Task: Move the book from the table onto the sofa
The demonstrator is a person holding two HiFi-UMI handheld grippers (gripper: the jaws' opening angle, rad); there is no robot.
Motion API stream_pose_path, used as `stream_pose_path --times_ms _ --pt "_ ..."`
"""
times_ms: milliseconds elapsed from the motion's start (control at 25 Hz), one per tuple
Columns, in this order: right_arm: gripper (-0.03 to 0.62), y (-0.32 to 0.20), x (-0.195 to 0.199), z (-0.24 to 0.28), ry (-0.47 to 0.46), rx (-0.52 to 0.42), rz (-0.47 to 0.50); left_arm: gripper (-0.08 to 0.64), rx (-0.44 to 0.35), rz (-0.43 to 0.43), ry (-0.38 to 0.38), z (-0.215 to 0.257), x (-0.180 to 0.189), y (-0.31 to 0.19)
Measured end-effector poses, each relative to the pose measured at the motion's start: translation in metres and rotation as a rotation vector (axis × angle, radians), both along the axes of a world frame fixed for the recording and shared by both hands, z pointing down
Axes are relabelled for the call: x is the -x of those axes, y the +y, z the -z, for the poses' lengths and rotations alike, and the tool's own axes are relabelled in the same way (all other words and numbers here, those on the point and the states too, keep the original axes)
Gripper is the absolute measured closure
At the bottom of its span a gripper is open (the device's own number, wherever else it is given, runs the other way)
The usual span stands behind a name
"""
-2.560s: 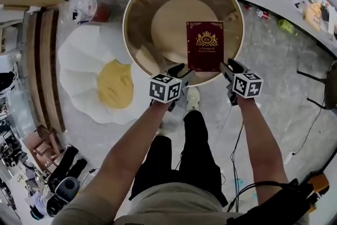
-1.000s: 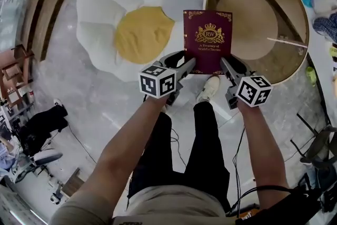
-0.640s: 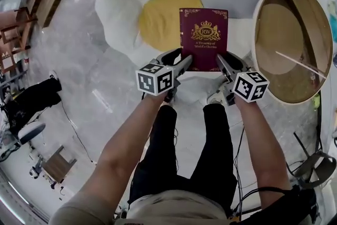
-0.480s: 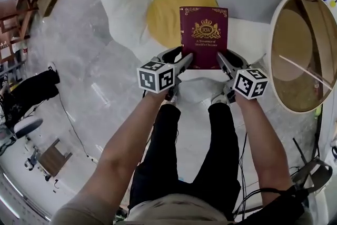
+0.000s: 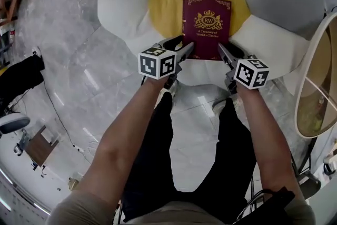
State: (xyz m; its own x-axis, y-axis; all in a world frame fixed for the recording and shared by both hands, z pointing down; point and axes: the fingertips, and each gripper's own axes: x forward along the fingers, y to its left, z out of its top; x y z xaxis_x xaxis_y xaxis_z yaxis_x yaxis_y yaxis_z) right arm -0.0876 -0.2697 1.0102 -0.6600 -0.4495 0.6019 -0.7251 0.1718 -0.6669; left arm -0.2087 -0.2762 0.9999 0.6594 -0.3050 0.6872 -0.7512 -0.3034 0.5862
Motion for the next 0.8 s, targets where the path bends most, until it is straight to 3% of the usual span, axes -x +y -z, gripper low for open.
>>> stream_pose_path --times_ms 160,360,520,800 --pt "0.453 0.003 -0.003 0.007 0.032 0.027 0.01 0.345 0.028 0.018 0.034 -0.004 -0.005 0.004" --pt "0.448 0.005 -0.011 0.017 0.067 0.059 -0.007 0.345 0.048 0.009 -0.014 0.002 0.001 0.004" --pt "0.451 0.009 -0.026 0.059 0.107 0.068 -0.039 0.345 0.046 -0.032 -0.025 0.053 0.002 0.009" --pt "0.562 0.032 -0.028 0.18 0.124 0.028 -0.005 0.345 0.006 -0.1 0.027 0.183 -0.006 0.03"
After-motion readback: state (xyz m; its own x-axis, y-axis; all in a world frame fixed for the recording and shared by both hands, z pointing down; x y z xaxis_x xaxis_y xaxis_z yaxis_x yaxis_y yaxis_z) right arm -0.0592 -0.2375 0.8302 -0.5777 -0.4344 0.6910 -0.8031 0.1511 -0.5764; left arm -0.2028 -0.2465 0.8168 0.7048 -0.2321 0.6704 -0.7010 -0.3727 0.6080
